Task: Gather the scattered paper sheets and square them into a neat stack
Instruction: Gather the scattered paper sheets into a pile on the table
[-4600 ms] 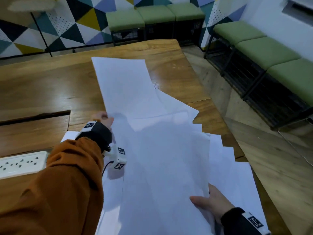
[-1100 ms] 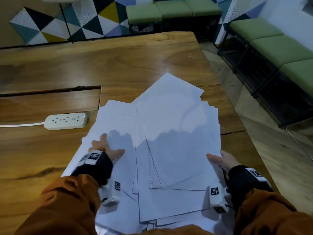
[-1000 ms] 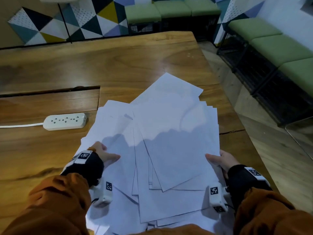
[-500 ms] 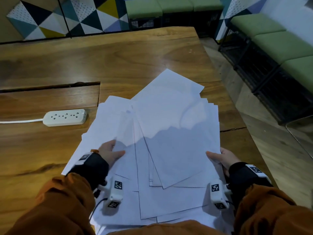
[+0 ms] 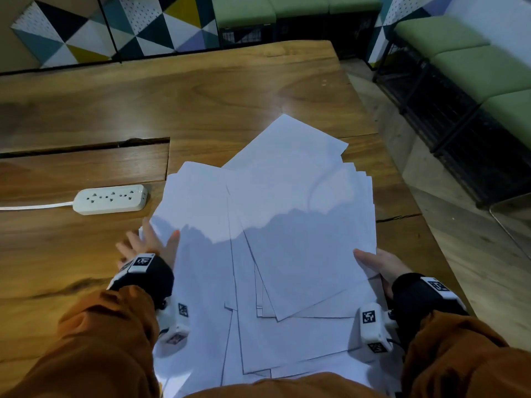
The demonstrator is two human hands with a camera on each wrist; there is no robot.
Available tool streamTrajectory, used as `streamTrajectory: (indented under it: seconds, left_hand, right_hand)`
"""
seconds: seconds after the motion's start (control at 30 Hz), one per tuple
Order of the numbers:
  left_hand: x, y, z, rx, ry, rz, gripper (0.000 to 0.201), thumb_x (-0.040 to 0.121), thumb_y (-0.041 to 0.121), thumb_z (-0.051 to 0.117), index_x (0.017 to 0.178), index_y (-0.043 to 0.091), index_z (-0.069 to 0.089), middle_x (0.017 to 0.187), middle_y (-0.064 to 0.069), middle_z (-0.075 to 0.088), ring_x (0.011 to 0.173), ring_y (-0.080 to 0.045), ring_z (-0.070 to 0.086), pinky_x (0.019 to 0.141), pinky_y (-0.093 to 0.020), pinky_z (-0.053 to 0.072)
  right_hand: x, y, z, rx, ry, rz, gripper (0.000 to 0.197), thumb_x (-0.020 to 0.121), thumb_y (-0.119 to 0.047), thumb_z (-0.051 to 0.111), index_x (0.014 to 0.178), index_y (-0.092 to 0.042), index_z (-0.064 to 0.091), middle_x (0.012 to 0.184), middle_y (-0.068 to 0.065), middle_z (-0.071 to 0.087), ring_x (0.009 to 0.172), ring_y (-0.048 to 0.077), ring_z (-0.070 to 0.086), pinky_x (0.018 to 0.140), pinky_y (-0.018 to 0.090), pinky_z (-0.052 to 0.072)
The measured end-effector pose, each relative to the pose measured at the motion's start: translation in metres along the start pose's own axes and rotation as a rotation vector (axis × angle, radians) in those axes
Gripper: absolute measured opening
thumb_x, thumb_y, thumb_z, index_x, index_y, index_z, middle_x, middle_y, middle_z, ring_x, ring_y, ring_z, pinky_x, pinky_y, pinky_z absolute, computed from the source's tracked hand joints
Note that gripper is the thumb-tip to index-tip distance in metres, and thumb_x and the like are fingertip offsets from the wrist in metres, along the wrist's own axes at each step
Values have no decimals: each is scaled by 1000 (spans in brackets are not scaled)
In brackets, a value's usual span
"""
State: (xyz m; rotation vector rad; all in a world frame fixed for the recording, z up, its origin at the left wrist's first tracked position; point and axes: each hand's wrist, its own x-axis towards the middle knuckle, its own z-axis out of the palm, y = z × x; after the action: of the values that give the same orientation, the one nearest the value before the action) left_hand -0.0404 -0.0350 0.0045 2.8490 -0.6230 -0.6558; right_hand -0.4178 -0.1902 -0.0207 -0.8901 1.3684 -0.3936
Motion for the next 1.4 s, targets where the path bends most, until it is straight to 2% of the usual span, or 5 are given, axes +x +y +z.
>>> streamTrajectory:
  seconds: [0.23,0.57,0.83,1.07,1.4]
  left_hand:
    - [-57,35,49,115,-273,129,75,78,74,10,142,41,-13,156,-10,-22,140,-43,-18,112,-62,-4]
    - [-20,12,4,-382,-243,4,52,77,36,64,120,18,41,101,-12,61,85,-32,63,84,-45,53]
    - [-33,17,4,-797,-535,177,28,82,-12,54,97,12,55,72,-4,75,61,-20,71,53,-27,58]
    - [-32,21,23,-351,-394,217,86,59,41,77,133,19,39,138,-5,49,121,-31,51,102,-48,43]
    - [-31,27,30,-641,-262,248,59,56,31,65,109,6,58,111,-20,64,103,-37,60,92,-51,49]
  right_hand:
    - [3,3,-3,4,27,17,32,84,-16,61,113,-3,58,114,18,64,107,37,59,102,47,41]
    - [-2,1,-4,1,-94,-15,44,84,-9,59,126,1,47,123,18,57,88,20,61,70,26,52]
    - [0,9,-13,78,-208,-86,104,20,-47,91,111,-12,56,103,5,69,88,18,69,68,22,58]
    - [4,8,-10,76,-255,-37,97,17,-39,93,104,-10,62,97,10,74,84,25,72,61,30,59]
    - [2,9,-14,120,-289,-65,95,19,-34,93,105,-13,59,92,4,76,85,21,72,63,28,58]
